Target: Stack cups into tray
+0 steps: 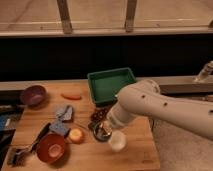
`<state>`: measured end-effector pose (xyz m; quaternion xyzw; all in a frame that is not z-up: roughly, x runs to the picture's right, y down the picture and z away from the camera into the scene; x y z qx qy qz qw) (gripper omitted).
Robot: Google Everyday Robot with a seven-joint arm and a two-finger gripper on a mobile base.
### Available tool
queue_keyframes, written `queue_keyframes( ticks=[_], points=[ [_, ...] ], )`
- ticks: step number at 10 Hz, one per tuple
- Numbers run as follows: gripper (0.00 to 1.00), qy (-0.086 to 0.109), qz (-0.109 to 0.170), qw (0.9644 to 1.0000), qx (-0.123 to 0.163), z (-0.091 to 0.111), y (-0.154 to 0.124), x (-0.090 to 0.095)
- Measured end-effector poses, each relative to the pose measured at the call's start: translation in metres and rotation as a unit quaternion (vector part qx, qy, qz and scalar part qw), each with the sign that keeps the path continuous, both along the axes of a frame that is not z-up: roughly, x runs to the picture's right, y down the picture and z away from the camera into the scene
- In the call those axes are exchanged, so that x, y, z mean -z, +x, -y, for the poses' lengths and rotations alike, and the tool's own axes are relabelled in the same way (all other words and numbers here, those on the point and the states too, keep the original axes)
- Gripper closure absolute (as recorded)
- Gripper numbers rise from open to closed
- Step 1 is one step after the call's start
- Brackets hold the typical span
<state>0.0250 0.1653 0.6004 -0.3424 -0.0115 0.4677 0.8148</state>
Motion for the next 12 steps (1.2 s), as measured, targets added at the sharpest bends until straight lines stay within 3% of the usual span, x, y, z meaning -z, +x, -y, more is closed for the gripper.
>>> queue_keyframes(
  ticks=[7, 12],
  points=[
    [1.00, -0.001, -0.005, 1.0000, -0.002, -0.001, 0.006, 0.003],
    [1.00, -0.026, -0.043, 0.9979, -0.042, -0.010, 0.046, -0.030]
  ],
)
